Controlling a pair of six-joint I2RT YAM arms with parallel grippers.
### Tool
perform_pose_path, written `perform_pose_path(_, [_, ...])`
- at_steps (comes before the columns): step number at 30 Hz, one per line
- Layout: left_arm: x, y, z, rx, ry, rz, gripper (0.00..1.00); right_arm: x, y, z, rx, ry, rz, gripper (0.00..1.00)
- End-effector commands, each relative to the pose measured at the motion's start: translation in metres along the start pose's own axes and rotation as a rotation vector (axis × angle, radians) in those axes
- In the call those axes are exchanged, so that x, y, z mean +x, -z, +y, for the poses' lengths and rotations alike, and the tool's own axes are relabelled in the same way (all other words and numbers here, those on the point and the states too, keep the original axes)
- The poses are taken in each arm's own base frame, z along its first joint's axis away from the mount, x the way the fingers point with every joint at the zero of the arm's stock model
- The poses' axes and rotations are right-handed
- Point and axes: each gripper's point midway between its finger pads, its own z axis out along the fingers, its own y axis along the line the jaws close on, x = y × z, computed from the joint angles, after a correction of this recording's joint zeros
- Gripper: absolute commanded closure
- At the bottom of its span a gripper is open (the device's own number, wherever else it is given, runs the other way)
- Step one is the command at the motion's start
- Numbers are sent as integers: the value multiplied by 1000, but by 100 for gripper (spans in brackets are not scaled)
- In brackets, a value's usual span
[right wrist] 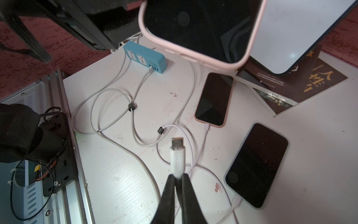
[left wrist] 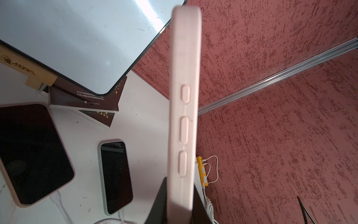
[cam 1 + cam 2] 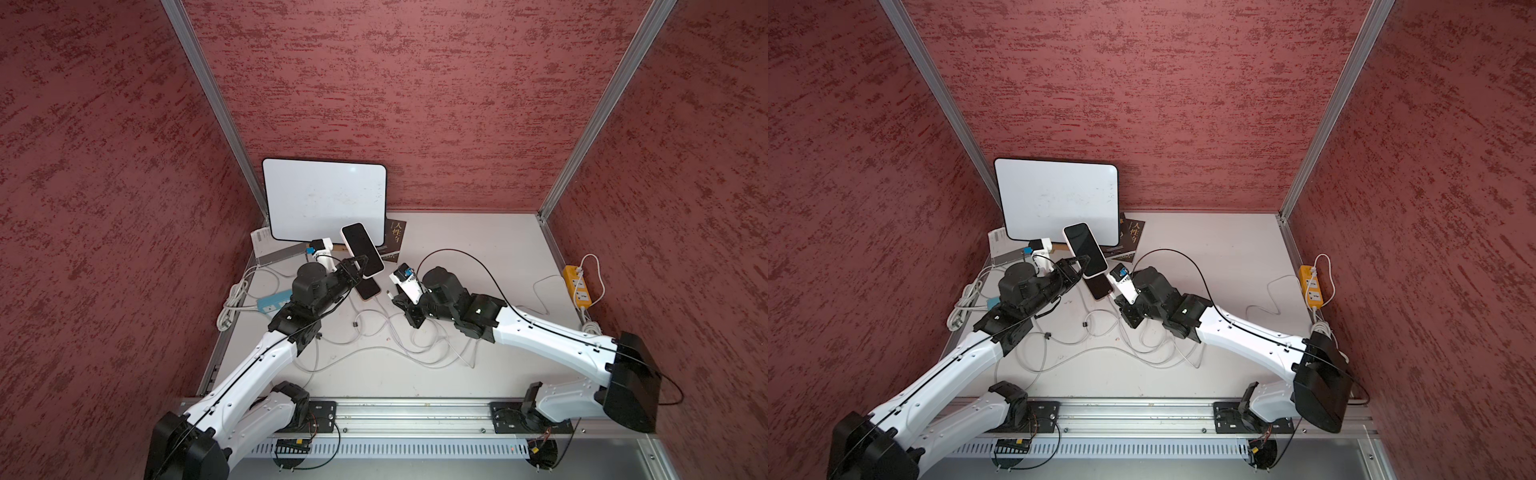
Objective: Plug the charging cable into the phone
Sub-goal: Insert the charging cable into the phone.
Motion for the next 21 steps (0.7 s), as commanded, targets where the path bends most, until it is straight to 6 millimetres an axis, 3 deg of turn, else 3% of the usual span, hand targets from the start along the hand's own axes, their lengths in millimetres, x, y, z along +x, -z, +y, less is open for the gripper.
perform_pose_path(1, [-10,-1,-19,73,-9,-66,100,-24,-1,4,17,-39,-45,100])
perform_pose_path(6, [-7,-1,-16,68,-9,-69,100,-38,-3,3,36,-63,-60,100])
perform_pose_path(9, [-7,0,-16,69,-10,-72,100,-31,-16,-2,60,-83,-16,100])
perform_pose_path(21, [-4,3,-11,60,-17,-74,100,-35,-22,-3,69,-132,-8,100])
